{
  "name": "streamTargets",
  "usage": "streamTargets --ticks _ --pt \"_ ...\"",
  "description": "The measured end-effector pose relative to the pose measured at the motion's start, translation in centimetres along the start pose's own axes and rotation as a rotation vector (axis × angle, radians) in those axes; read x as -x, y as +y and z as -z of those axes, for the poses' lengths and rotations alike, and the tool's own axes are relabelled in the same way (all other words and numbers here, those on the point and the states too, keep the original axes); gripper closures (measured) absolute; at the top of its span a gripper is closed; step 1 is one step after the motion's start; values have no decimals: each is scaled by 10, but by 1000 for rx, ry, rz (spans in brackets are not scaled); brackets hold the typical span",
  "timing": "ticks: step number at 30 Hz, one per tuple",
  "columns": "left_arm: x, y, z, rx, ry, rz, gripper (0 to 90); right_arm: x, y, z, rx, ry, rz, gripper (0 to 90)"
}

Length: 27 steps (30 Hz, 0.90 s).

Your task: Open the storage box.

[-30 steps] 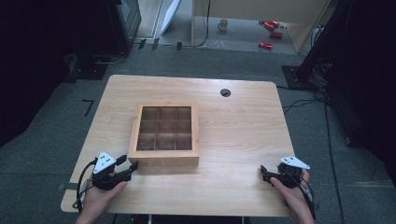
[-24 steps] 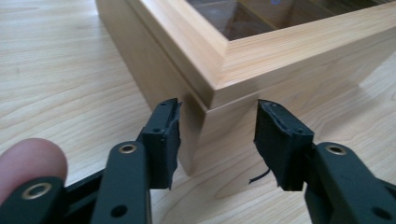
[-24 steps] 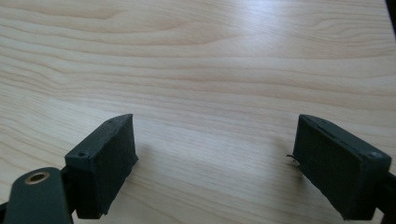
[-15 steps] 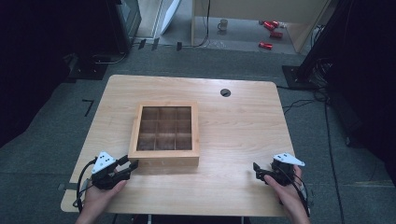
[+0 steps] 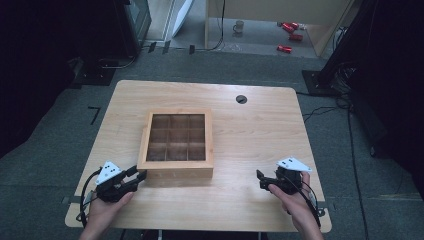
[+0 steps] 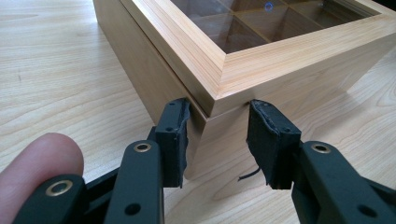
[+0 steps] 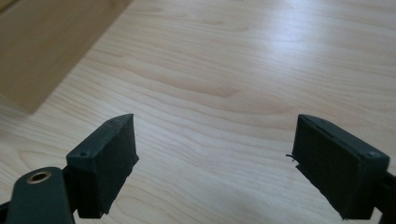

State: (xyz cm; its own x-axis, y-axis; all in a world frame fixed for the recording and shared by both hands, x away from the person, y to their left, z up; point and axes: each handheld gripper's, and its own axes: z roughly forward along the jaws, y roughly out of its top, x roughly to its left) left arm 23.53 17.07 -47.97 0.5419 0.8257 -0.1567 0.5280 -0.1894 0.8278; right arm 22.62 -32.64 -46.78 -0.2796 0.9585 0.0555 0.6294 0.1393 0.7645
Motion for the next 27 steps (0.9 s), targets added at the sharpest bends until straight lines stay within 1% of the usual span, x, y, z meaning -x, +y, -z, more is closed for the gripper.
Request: streamTargets --ticks 1,2,8,9,10,11,12,13,14,15,16,17,18,19,20,21,22,23,24,25,26,27 --pt "0 0 0 0 1 -2 592 -7 4 0 9 13 11 139" --pt "0 0 0 1 3 -4 592 -7 4 0 9 13 11 139" --pt "1 1 1 -1 13 -15 598 -27 16 -4 27 52 45 139" --pt "2 2 1 -2 16 -18 598 -34 19 -5 30 66 54 139" --pt "2 2 1 -2 16 -18 598 -34 19 -5 30 66 54 139" --pt "2 2 1 0 17 -14 598 -41 21 -8 33 79 63 139" --pt "2 2 1 0 17 -14 598 -41 21 -8 33 79 63 139" --pt "2 2 1 2 17 -14 599 -47 23 -10 31 95 69 139" --pt "2 2 1 2 17 -14 599 -47 23 -10 31 95 69 139" --pt "2 2 1 1 18 -15 599 -53 25 -13 29 108 78 139" --pt "3 2 1 2 19 -15 599 -53 25 -13 29 108 78 139" --pt "3 2 1 3 20 -19 600 -60 27 -16 26 116 86 139" --pt "3 2 1 3 20 -19 601 -60 27 -16 26 116 86 139" --pt "3 3 2 7 19 -19 602 -66 29 -19 26 129 96 139" --pt "3 3 2 9 19 -19 604 -69 30 -21 25 135 101 139" --pt "3 3 2 9 19 -19 605 -69 30 -21 25 135 101 139" --pt "3 4 3 7 18 -22 605 -76 31 -24 21 150 111 139" --pt "3 4 3 7 18 -22 605 -76 31 -24 21 150 111 139" --pt "3 4 3 8 18 -22 605 -82 32 -26 19 169 117 139" --pt "3 4 3 7 18 -23 605 -85 32 -28 18 180 118 139" --pt "3 4 3 7 17 -23 605 -85 32 -28 18 180 118 139" --pt "3 4 3 7 17 -23 605 -90 33 -30 18 213 114 139"
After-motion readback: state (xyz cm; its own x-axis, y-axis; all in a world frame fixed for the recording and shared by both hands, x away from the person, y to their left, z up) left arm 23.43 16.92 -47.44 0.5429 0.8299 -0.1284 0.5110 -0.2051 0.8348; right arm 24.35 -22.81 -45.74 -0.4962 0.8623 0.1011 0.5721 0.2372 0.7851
